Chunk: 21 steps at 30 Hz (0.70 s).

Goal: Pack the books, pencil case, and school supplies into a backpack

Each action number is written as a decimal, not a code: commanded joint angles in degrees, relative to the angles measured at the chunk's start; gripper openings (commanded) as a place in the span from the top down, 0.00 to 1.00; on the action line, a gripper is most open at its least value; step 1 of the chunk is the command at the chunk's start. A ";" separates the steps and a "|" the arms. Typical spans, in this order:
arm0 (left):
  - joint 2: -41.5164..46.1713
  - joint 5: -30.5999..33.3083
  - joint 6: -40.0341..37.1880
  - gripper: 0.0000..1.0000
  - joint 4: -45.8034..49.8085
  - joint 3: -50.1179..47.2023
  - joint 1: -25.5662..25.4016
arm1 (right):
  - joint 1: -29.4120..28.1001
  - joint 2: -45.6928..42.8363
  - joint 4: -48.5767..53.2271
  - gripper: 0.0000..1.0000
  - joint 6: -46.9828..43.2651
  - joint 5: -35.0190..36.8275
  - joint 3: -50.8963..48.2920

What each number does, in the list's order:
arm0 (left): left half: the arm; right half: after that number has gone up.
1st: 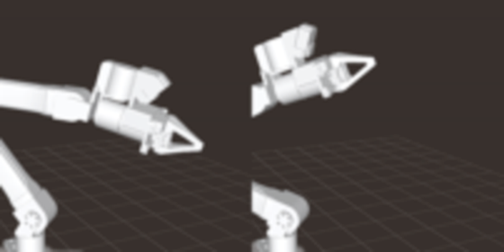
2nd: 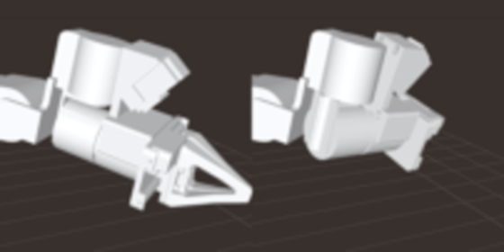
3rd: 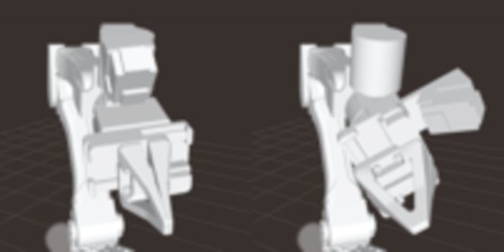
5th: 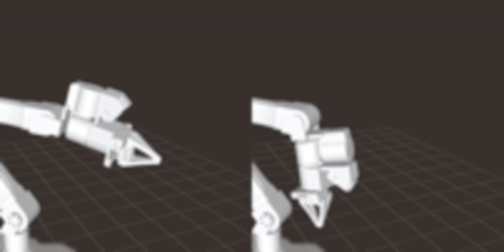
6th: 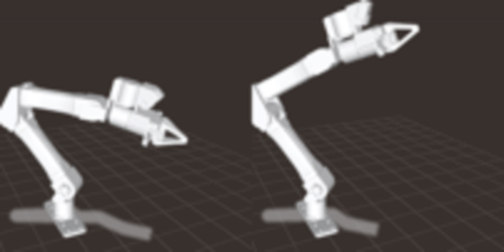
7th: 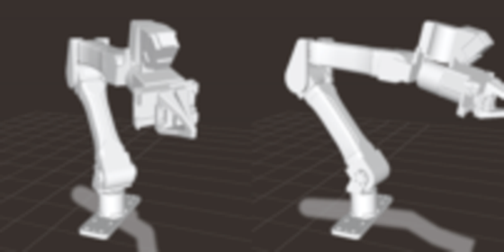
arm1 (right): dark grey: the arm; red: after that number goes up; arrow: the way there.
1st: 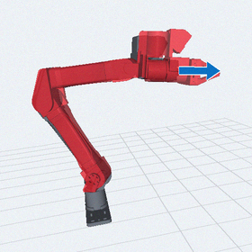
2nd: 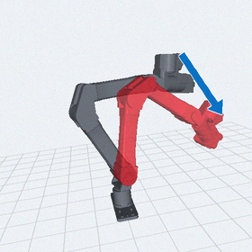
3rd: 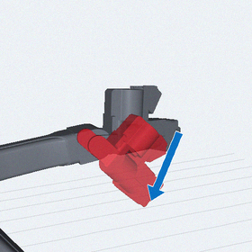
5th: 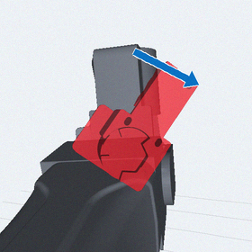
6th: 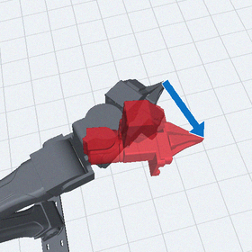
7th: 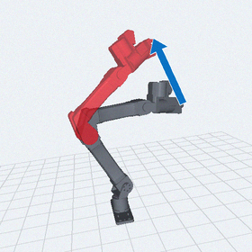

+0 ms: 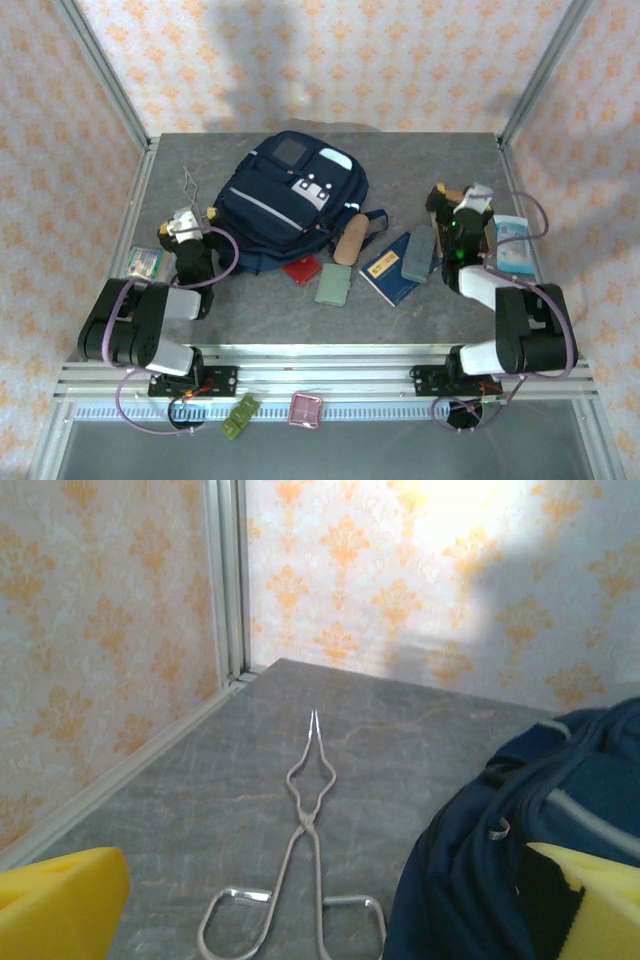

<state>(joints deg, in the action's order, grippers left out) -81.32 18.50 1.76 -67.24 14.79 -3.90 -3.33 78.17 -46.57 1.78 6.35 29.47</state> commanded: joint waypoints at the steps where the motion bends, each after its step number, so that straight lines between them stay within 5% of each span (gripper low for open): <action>1: 5.24 3.31 0.78 0.01 11.22 4.80 -0.63 | 0.30 -2.38 13.79 0.00 6.11 -2.29 6.41; 4: 11.04 -0.55 11.64 0.00 19.68 7.69 -0.13 | 0.72 -2.45 28.35 0.00 26.88 -0.55 14.10; 6: 13.79 -6.60 20.73 0.02 27.21 10.64 1.10 | 2.37 -0.51 28.97 0.19 29.48 -12.89 16.58; 8: 14.05 -16.75 24.70 0.34 31.07 13.27 1.97 | 2.07 2.98 29.04 0.43 28.43 -26.14 20.52; 11: 11.82 -28.12 31.28 0.67 36.46 16.57 1.45 | -0.41 7.90 32.80 0.43 28.64 -33.34 25.92; 13: 10.41 -31.59 36.42 0.66 36.91 15.94 -1.12 | -3.42 11.39 36.01 0.39 28.54 -35.16 29.46; 16: 10.88 -28.47 38.74 0.57 37.42 13.29 -7.32 | -7.61 16.88 40.04 0.37 30.26 -36.21 33.25; 21: 11.34 -26.31 43.82 0.56 36.60 7.72 -14.33 | -12.12 26.42 42.44 0.44 31.90 -38.65 38.06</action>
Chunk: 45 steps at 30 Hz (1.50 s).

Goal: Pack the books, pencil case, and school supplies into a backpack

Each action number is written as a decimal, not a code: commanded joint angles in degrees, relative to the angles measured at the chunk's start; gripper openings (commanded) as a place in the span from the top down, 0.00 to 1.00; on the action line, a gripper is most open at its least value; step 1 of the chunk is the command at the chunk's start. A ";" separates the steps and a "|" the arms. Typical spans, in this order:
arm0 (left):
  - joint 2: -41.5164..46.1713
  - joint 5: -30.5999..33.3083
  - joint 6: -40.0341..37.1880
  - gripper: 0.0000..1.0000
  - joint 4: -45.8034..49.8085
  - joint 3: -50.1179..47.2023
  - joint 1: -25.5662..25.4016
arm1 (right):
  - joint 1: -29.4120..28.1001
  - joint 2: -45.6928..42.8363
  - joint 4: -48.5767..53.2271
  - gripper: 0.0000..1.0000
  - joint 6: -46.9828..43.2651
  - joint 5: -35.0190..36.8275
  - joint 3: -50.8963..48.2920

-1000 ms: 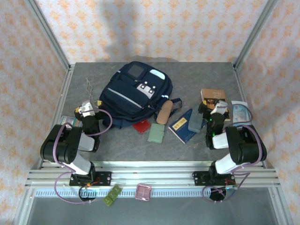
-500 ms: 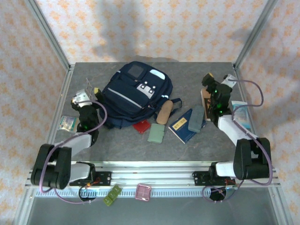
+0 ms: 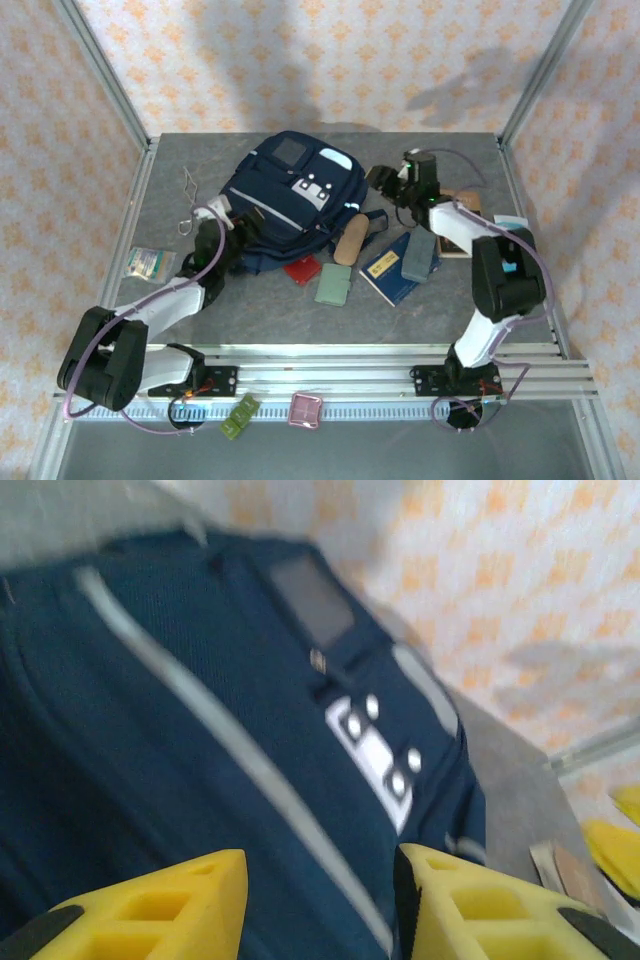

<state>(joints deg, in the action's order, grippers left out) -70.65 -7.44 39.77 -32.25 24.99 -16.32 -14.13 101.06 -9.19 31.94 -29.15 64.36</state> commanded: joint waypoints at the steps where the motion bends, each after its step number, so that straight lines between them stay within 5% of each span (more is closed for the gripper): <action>1: 0.54 -0.04 6.72 0.57 0.60 -3.64 -3.23 | -2.12 5.40 6.46 0.44 1.47 -2.10 4.67; 11: -1.48 5.85 8.41 0.57 0.30 -5.51 -11.26 | -3.45 18.59 13.97 0.45 1.10 1.56 16.68; 14: -4.26 5.42 9.29 0.61 -1.13 -5.83 -11.73 | -3.56 21.32 14.50 0.59 0.93 0.23 19.64; 18: -7.65 6.34 9.35 0.76 -3.47 -6.20 -11.81 | -3.62 22.81 16.91 0.97 -0.27 -0.41 23.44; 19: -8.36 6.75 8.67 0.80 -3.61 -5.89 -11.81 | -3.47 22.18 17.36 1.00 -0.30 -0.34 23.98; 25: -12.13 8.79 1.82 0.95 0.48 -0.55 -9.36 | -2.56 11.74 15.64 1.00 3.13 -3.29 22.98; 31: -17.80 6.65 -4.55 0.96 1.51 7.40 -3.77 | -0.76 2.55 14.09 1.00 7.96 -4.93 19.20; 40: -26.80 3.23 -11.17 0.95 5.62 22.97 -0.71 | -0.97 -8.10 7.26 1.00 17.00 -6.53 9.44; 45: -20.48 -1.46 -8.26 0.83 3.37 21.15 -0.87 | -1.27 -11.35 5.19 1.00 20.97 -3.23 5.05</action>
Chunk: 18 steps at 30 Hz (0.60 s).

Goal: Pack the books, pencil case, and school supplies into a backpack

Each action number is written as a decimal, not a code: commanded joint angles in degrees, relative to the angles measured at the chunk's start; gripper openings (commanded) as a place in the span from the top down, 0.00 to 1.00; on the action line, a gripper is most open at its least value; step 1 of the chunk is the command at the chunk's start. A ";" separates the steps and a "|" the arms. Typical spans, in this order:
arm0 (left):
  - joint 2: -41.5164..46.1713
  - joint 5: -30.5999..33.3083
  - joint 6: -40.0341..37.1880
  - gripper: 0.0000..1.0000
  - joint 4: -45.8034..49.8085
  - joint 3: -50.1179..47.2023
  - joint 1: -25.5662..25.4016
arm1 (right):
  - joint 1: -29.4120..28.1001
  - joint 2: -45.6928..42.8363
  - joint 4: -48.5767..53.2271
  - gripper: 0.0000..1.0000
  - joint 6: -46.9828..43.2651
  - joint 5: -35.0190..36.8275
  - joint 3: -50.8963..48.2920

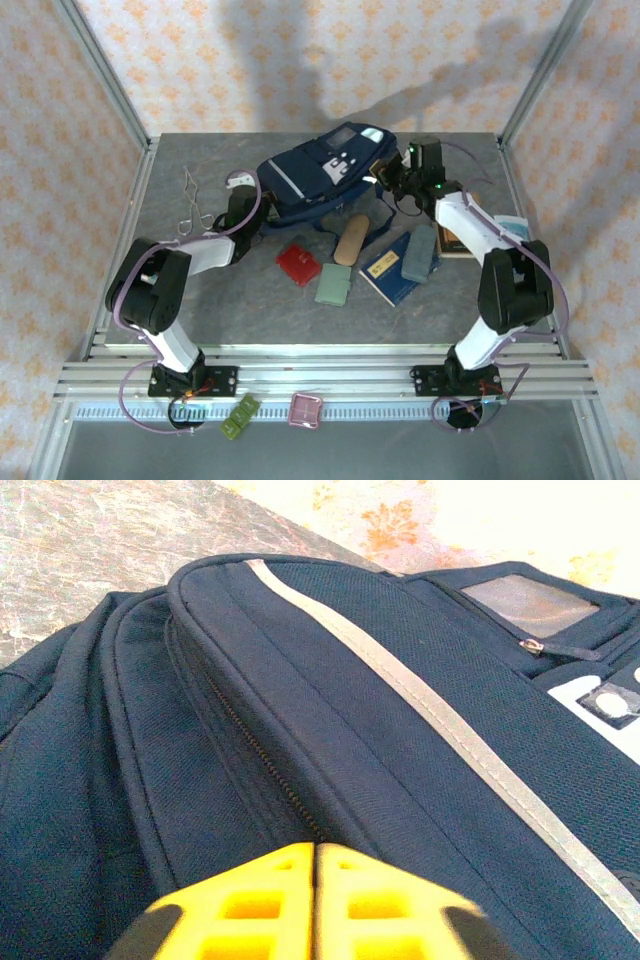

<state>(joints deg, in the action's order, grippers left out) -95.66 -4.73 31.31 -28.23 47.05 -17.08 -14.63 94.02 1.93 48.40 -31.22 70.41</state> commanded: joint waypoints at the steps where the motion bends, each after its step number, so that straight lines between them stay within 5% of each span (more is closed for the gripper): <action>1: 6.48 -5.20 1.06 0.80 -1.38 -2.11 -0.23 | -0.78 -4.57 -6.46 1.00 5.31 -0.84 -1.67; 7: 19.27 -6.90 1.67 0.67 -2.08 -9.59 -8.33 | -1.83 -5.82 -8.73 1.00 9.33 2.12 -3.55; 10: 22.13 -7.66 5.31 0.61 -9.87 -16.20 -13.33 | -2.37 -6.53 -9.36 1.00 10.85 3.31 -3.77; 18: 9.89 -9.59 12.99 0.44 -39.14 -22.95 -18.92 | -3.17 -7.93 -10.28 1.00 12.32 3.81 -4.58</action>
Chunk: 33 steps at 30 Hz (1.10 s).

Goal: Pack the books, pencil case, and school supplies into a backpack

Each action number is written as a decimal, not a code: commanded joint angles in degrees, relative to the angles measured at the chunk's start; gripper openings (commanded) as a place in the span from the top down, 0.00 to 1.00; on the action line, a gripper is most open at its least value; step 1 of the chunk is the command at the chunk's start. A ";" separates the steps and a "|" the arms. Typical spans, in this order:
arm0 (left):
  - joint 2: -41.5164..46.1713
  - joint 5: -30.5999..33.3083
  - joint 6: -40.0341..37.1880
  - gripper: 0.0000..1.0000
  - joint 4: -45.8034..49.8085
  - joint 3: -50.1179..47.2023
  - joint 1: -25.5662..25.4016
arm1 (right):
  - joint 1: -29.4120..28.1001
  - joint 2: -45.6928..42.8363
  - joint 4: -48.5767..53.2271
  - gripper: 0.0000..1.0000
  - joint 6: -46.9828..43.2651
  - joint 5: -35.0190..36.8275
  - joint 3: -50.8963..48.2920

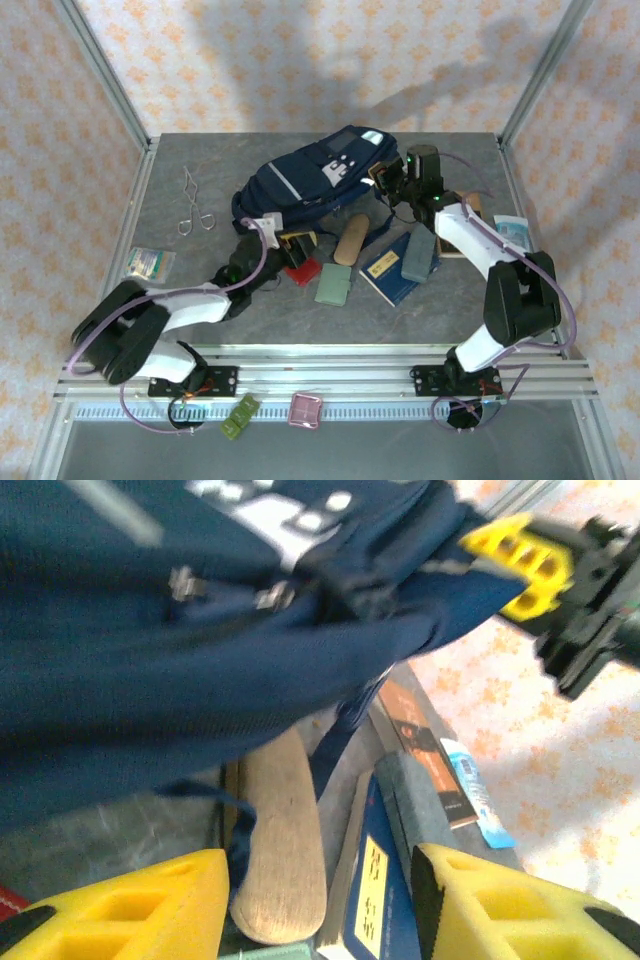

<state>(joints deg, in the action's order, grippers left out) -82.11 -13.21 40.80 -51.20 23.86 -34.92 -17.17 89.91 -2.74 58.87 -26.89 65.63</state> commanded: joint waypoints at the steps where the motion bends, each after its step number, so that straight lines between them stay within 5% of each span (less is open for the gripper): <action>1: -5.84 -1.35 3.94 0.42 -19.46 0.59 -1.33 | -0.73 -3.94 -5.61 1.00 1.86 -0.55 0.27; 8: -16.79 -1.83 5.08 0.35 -31.65 6.36 -2.85 | -1.02 -4.40 -5.28 1.00 2.09 -1.10 0.82; 18: -19.00 1.29 -1.36 0.34 -18.25 14.94 -3.43 | -2.21 -4.14 -6.48 1.00 2.60 -2.87 1.29; 33: -19.13 5.42 0.29 0.35 -16.90 11.34 -2.96 | -2.32 -4.48 -6.40 1.00 2.21 -3.67 2.62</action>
<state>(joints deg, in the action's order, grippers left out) -102.48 -10.52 41.54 -69.65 35.79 -38.26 -18.87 88.90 -4.12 60.45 -27.46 65.52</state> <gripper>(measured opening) 0.658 0.043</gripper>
